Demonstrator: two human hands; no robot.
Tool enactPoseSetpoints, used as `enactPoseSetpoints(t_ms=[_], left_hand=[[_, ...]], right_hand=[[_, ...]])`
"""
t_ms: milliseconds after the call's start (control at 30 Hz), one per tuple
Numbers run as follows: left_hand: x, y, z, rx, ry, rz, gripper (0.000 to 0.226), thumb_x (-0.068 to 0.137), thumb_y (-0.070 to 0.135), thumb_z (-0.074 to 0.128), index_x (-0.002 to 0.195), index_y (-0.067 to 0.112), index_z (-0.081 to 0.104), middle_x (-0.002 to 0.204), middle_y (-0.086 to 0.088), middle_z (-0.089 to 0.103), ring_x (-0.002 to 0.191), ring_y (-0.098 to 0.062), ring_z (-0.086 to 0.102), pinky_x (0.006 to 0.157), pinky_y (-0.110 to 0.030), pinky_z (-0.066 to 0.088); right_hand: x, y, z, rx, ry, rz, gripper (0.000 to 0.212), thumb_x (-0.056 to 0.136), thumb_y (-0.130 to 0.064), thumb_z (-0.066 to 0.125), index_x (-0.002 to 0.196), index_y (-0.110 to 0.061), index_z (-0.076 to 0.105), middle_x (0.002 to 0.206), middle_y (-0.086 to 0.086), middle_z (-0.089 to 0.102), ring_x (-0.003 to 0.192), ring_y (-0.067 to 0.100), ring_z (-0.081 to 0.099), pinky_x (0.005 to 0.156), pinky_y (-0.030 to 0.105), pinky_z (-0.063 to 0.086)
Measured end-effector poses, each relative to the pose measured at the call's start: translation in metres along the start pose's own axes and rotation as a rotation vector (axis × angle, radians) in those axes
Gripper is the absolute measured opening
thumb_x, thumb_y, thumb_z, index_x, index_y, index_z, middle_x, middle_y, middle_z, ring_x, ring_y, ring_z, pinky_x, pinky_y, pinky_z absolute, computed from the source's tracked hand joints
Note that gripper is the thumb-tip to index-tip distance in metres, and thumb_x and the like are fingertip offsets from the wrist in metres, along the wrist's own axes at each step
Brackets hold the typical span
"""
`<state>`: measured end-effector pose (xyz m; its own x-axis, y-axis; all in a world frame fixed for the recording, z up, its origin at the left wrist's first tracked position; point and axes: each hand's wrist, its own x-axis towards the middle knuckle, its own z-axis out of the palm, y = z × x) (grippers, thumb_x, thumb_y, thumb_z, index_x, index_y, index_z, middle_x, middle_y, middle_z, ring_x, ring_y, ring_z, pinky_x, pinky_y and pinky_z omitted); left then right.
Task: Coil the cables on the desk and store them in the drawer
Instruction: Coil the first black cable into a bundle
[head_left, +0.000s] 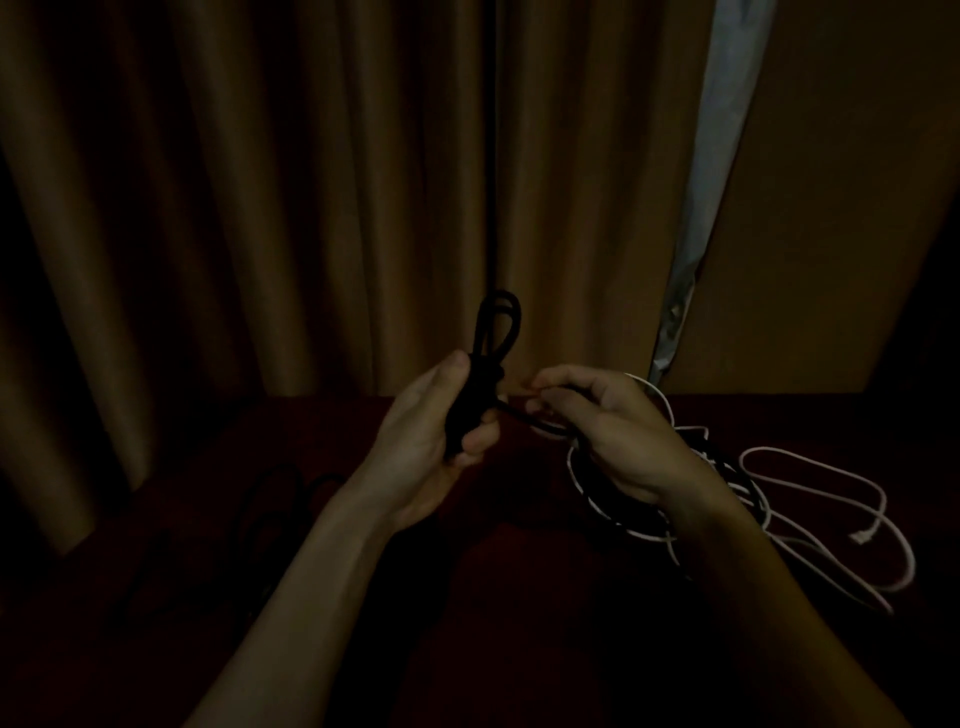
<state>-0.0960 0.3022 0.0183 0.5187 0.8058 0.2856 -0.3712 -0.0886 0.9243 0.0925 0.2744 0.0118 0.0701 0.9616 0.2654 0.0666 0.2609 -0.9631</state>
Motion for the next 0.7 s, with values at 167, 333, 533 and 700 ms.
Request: enactPoseSetpoints(t_ms=[167, 333, 533, 700], left_hand=[[-0.001, -0.005, -0.015, -0.001, -0.134, -0.012, 0.05, 0.094, 0.055, 0.057, 0.11, 0.008, 0.057, 0.068, 0.002, 0.056, 0.049, -0.007, 0.04, 0.05, -0.019, 0.031], [-0.007, -0.008, -0.009, 0.332, -0.355, -0.089, 0.03, 0.099, 0.039, 0.062, 0.109, 0.011, 0.067, 0.086, -0.013, 0.071, 0.05, -0.012, 0.045, 0.052, -0.02, 0.04], [-0.003, -0.019, -0.005, 0.963, -0.292, 0.029, 0.023, 0.094, 0.045, 0.068, 0.107, 0.026, 0.069, 0.088, 0.007, 0.073, 0.072, -0.013, 0.068, 0.064, -0.04, 0.056], [0.004, -0.027, -0.015, 1.146, -0.018, 0.172, 0.036, 0.091, 0.054, 0.066, 0.118, 0.032, 0.056, 0.097, 0.012, 0.071, 0.075, -0.004, 0.068, 0.071, -0.042, 0.057]], right_hand=[[0.001, 0.005, -0.01, 0.053, 0.011, 0.132, 0.033, 0.11, -0.001, 0.029, 0.13, -0.003, 0.056, 0.112, 0.008, 0.067, 0.084, 0.006, 0.073, 0.072, 0.018, 0.059], [0.002, 0.005, -0.019, -0.248, 0.131, 0.047, 0.031, 0.108, 0.0, 0.029, 0.129, -0.004, 0.051, 0.128, 0.014, 0.062, 0.101, 0.024, 0.072, 0.095, 0.045, 0.058], [-0.002, -0.014, -0.013, 0.018, 0.231, -0.107, 0.025, 0.112, -0.012, 0.029, 0.121, -0.013, 0.053, 0.127, 0.008, 0.064, 0.108, 0.014, 0.072, 0.089, 0.026, 0.059], [-0.009, -0.03, -0.008, 0.281, 0.09, -0.138, 0.026, 0.111, -0.013, 0.032, 0.123, -0.011, 0.056, 0.13, 0.008, 0.068, 0.119, 0.016, 0.067, 0.087, 0.032, 0.06]])
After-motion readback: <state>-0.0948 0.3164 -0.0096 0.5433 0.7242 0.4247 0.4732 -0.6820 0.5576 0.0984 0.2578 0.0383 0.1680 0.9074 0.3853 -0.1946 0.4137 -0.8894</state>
